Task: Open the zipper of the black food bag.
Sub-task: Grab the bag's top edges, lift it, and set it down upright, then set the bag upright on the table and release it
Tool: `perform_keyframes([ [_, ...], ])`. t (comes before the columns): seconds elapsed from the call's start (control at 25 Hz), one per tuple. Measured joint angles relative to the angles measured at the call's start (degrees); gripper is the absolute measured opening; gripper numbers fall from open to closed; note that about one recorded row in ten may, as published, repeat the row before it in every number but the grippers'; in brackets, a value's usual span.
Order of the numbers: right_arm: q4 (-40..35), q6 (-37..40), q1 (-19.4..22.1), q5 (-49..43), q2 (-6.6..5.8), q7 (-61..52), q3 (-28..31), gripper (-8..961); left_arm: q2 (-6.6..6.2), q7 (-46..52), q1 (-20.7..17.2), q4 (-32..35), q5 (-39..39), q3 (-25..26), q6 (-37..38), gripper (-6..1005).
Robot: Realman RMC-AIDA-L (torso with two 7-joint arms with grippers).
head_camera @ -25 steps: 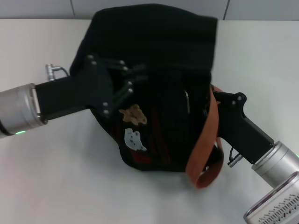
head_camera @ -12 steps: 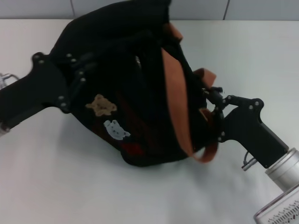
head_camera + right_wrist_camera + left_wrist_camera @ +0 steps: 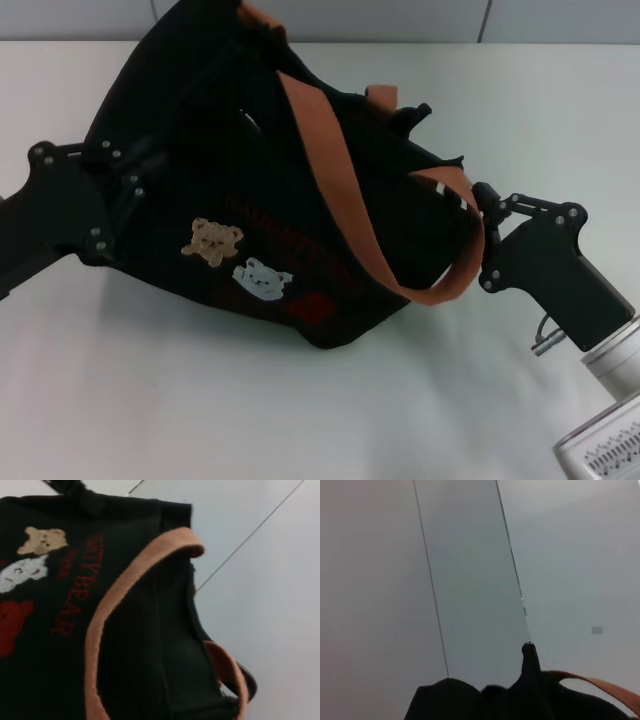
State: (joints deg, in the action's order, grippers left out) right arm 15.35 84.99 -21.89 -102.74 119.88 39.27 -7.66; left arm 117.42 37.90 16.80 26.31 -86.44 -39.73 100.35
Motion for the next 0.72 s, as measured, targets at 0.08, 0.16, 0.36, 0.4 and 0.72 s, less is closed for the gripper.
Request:
perform_keyframes([
  [0.08,0.2,0.51,-0.07,0.0,0.0,-1.26,0.76,39,0.05,-0.12,-0.17,-0.1,-0.01,0.0,-0.26,86],
  [0.16,0.6,1.86,-0.22,0.01,0.0,-3.57,2.19,48,0.39,-0.2,-0.51,-0.16,-0.01,0.01,-0.89,85],
  [0.36,1.05,6.93,0.01,0.01,-0.01,-10.49,5.69,70,1.15,-0.06,-0.04,-4.0,0.93,1.13,-4.33,92],
  [0.4,0.95,8.11,0.18,0.01,-0.05,-12.72,6.58,74,1.21,-0.64,1.19,-8.42,2.91,1.99,-6.9,100],
  [0.72,-7.85,12.22,0.4,-0.02,-0.5,-45.59,12.73,286,1.4,-6.04,7.1,-20.0,5.52,5.85,-15.84,170],
])
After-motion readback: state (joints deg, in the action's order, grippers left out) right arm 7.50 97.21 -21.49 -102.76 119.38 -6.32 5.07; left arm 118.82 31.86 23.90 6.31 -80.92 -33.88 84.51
